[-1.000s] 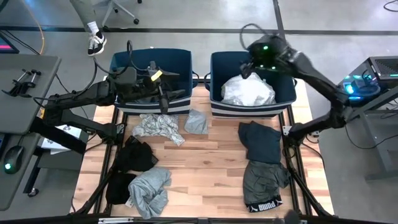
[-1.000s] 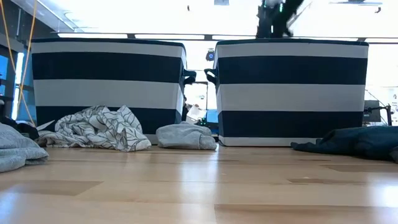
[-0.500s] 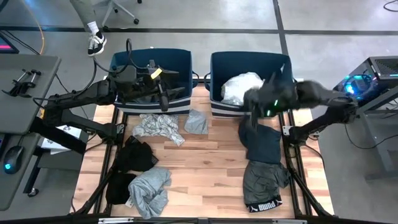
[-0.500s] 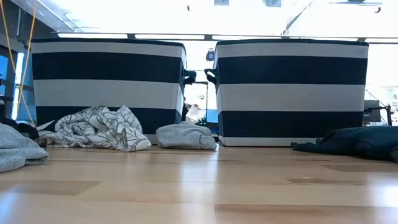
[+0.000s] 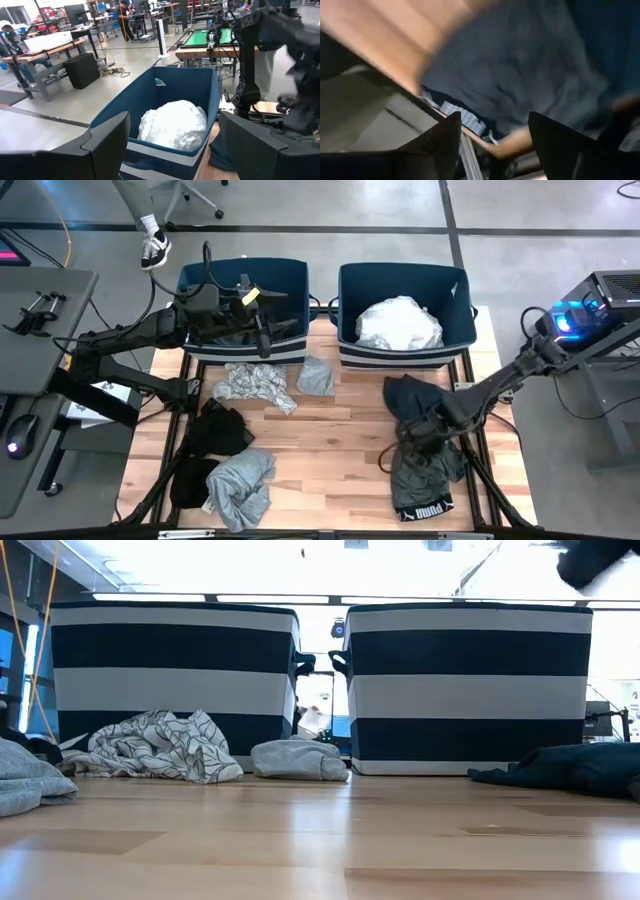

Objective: Sort clothes
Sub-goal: Put the dark gray boxer into the left blue laundry bin

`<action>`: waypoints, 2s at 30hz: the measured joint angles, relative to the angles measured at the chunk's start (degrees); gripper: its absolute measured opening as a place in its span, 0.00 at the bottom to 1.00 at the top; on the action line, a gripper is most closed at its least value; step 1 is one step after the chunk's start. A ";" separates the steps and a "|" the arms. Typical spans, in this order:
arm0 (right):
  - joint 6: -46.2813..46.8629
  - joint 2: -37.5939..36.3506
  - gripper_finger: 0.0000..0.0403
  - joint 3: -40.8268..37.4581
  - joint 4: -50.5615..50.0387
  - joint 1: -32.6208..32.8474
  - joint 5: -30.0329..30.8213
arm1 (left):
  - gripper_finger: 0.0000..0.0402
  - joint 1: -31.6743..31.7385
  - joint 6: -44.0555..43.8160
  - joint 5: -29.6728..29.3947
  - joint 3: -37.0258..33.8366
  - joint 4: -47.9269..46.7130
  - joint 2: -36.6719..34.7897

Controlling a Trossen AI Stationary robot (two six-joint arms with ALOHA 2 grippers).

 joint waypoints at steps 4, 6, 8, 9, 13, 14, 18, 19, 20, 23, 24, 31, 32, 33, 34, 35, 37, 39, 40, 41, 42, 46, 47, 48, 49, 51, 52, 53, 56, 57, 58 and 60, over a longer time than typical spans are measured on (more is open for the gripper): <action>9.13 0.04 0.62 -10.51 11.41 1.12 -1.87 | 0.71 0.00 -0.06 1.63 0.00 0.00 0.00; 13.17 0.22 0.63 -14.81 14.93 0.99 -1.91 | 0.71 -0.02 -0.07 1.70 0.00 -0.02 0.02; 17.04 0.28 0.63 -18.36 17.08 0.97 -2.01 | 0.71 -0.02 -0.22 1.70 0.00 -0.04 0.02; 18.22 0.46 0.63 -19.94 18.28 0.99 -2.08 | 0.71 -0.02 -0.22 1.70 0.00 -0.04 0.02; 18.50 2.17 0.55 -24.74 26.77 0.99 -1.93 | 0.71 -0.02 -0.22 1.72 0.00 -0.43 0.02; 18.20 2.78 0.52 -25.52 28.67 0.99 -2.27 | 0.71 -0.02 -0.08 2.12 0.00 -0.80 0.04; 12.07 4.77 0.30 -26.82 34.05 0.40 -1.86 | 0.71 -0.04 2.21 6.78 0.02 -2.85 0.89; 10.32 4.81 0.24 -26.85 34.30 -0.34 -1.83 | 0.71 -0.04 2.21 7.55 0.02 -2.91 1.29; 8.85 4.62 0.17 -26.85 34.79 -1.08 -1.34 | 0.71 -0.07 2.24 8.24 0.02 -2.95 1.77; 4.73 3.34 0.03 -24.99 36.59 -3.38 2.19 | 0.71 -0.84 3.10 10.37 0.02 -2.60 2.88; 3.06 2.81 0.03 -23.94 37.46 -4.20 3.72 | 0.71 -1.35 4.19 10.62 0.02 -2.03 3.20; -13.00 -2.99 0.01 -9.92 38.67 -12.05 9.52 | 0.71 -3.87 10.01 11.61 0.00 4.74 4.55; -15.80 -3.57 0.01 -7.59 38.93 -13.56 10.94 | 0.71 -4.01 10.80 12.10 0.00 5.91 4.74; -18.39 -3.87 0.01 -5.41 38.67 -15.09 12.37 | 0.71 -4.09 11.32 12.49 0.06 7.14 5.07; -20.92 -3.98 0.02 -3.27 38.35 -16.86 13.71 | 0.71 -4.09 11.53 12.91 0.07 7.84 5.15; -23.43 -3.93 0.02 -1.08 38.28 -18.52 14.81 | 0.71 -4.09 11.69 13.45 0.05 7.96 5.28; -28.24 -3.60 0.01 2.52 38.21 -22.15 17.01 | 0.71 -4.09 11.63 14.14 0.05 9.23 6.12; -32.37 -3.30 0.01 5.89 38.93 -25.73 18.41 | 0.71 -4.03 10.67 14.47 -0.01 8.85 6.48; -34.16 -3.28 0.01 7.17 39.86 -27.36 18.65 | 0.71 -4.00 10.25 14.51 -0.02 9.08 7.06; -35.58 -3.28 0.01 8.15 41.05 -29.02 18.67 | 0.71 -4.00 9.99 14.57 0.09 9.60 7.59; -36.81 -3.28 0.01 8.93 42.81 -30.44 18.66 | 0.71 -4.00 9.90 14.66 0.08 9.37 7.94; -40.43 -3.28 0.00 10.80 50.41 -34.87 17.65 | 0.71 -3.98 10.91 14.79 -0.02 9.77 10.34; -40.65 -3.28 0.00 11.03 52.57 -35.82 16.82 | 0.71 -3.98 11.47 14.79 -0.02 10.08 10.96; -40.67 -3.28 0.00 11.11 54.58 -36.62 15.80 | 0.71 -3.99 12.02 14.79 -0.01 10.87 11.77; -40.64 -3.28 0.00 11.12 56.02 -37.29 14.56 | 0.71 -3.98 12.42 14.79 0.02 11.85 12.56; -40.64 -3.28 0.00 11.12 58.29 -38.22 11.96 | 0.71 -3.98 12.87 14.79 0.02 12.23 14.15; -40.66 -3.28 0.00 11.11 59.07 -38.46 10.75 | 0.71 -3.98 13.18 14.73 0.02 12.62 14.91; -40.68 -3.26 0.00 11.10 59.84 -38.55 9.68 | 0.71 -3.98 13.45 14.25 0.02 12.17 15.57; -41.25 -3.26 0.00 11.10 61.20 -38.57 7.47 | 0.71 -4.06 13.75 10.09 0.04 11.02 17.60; -41.62 -3.23 0.00 11.06 61.22 -38.58 7.12 | 0.71 -4.16 13.20 8.97 0.04 10.23 18.06; -41.77 -3.20 0.00 11.06 61.20 -38.59 6.81 | 0.71 -4.27 12.55 8.52 0.07 9.73 18.59; -41.86 -3.13 0.00 10.99 61.18 -38.48 5.99 | 0.71 -4.48 11.30 9.12 0.08 8.59 19.18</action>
